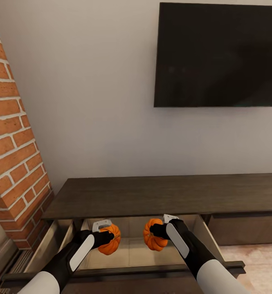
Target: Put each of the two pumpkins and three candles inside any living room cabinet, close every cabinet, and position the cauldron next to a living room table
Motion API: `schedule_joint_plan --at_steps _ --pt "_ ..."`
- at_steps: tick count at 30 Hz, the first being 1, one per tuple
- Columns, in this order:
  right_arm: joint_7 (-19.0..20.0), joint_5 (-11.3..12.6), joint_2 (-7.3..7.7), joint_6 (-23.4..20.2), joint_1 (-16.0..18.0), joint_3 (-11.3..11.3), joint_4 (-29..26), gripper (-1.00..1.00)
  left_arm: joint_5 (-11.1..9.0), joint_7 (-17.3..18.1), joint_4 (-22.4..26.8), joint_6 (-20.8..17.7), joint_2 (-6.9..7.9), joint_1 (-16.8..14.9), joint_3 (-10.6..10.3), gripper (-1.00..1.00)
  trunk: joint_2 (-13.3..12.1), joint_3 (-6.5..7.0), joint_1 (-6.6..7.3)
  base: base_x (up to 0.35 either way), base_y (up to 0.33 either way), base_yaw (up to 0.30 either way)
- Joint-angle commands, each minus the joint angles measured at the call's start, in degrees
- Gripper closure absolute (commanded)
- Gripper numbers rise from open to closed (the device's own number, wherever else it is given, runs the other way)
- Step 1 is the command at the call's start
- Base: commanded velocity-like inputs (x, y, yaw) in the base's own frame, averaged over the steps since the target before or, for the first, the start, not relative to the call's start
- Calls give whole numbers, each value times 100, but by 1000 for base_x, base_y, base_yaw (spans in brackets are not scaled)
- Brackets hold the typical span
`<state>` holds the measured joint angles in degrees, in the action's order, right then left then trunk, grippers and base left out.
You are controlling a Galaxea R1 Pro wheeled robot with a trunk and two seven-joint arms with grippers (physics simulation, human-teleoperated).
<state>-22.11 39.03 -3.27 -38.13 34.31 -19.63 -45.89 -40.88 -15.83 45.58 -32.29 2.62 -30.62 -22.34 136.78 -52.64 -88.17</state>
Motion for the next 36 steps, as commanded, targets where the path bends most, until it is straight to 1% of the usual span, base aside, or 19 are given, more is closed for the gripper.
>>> schedule_joint_plan --at_steps 1,16,18,21,24,30,36 --pt "-57 61 2 -2 5 -15 -8 100 -52 -75 12 -6 5 -5 -31 100 45 -24 -21 0 0 0" --pt "-57 59 2 5 5 -15 -8 100 -46 -138 12 -6 2 -5 -73 100 646 -293 -351 0 0 0" --pt "-57 55 2 89 5 -20 -4 100 -44 -139 12 -6 2 -5 -75 100 649 -338 -356 0 0 0" --pt "-76 59 2 501 5 -28 4 100 -43 -140 12 -6 2 -5 -77 100 653 -404 -363 0 0 0" --pt "-142 61 2 669 5 -31 8 100 -43 -140 12 -6 5 -5 -78 100 657 -471 -371 0 0 0" --pt "-280 61 2 733 5 -32 9 100 -43 -147 12 -2 -6 -5 -86 100 665 -603 -387 0 0 0" --pt "-285 54 2 737 5 -32 9 100 -43 -147 12 18 -7 -5 -71 100 665 -603 -387 0 0 0"
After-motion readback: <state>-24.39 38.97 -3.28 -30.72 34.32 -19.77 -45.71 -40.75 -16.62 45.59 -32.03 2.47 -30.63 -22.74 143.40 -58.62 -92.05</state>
